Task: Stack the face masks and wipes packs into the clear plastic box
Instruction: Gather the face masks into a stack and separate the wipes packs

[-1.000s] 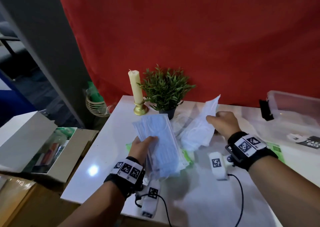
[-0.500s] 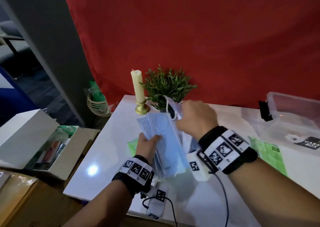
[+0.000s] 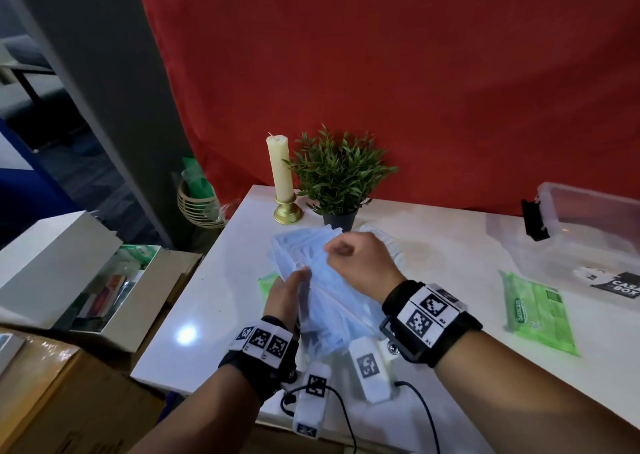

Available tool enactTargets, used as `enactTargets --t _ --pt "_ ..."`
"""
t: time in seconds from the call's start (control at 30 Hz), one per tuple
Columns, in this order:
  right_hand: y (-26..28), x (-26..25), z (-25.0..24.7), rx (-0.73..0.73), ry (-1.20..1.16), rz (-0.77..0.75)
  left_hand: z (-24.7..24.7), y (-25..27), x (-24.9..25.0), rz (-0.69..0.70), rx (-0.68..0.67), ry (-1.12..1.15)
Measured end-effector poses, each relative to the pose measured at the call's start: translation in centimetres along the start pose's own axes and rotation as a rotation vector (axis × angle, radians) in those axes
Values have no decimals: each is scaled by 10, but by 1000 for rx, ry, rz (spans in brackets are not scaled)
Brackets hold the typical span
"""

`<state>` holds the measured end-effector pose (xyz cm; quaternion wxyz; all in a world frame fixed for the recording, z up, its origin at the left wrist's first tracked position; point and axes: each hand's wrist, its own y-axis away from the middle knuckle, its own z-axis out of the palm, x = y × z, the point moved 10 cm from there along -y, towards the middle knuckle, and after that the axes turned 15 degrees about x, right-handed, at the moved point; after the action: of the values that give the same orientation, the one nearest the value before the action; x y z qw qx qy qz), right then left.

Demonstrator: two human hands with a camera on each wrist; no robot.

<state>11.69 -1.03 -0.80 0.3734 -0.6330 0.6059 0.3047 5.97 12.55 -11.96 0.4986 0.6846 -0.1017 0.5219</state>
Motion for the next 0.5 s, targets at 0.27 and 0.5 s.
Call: enactTargets --t 0.27,0.5 --pt "14 66 3 -138 176 380 16 10 -4 -37 -146 -31" --pt "1 28 4 -126 334 169 16 9 0 7 -126 -38"
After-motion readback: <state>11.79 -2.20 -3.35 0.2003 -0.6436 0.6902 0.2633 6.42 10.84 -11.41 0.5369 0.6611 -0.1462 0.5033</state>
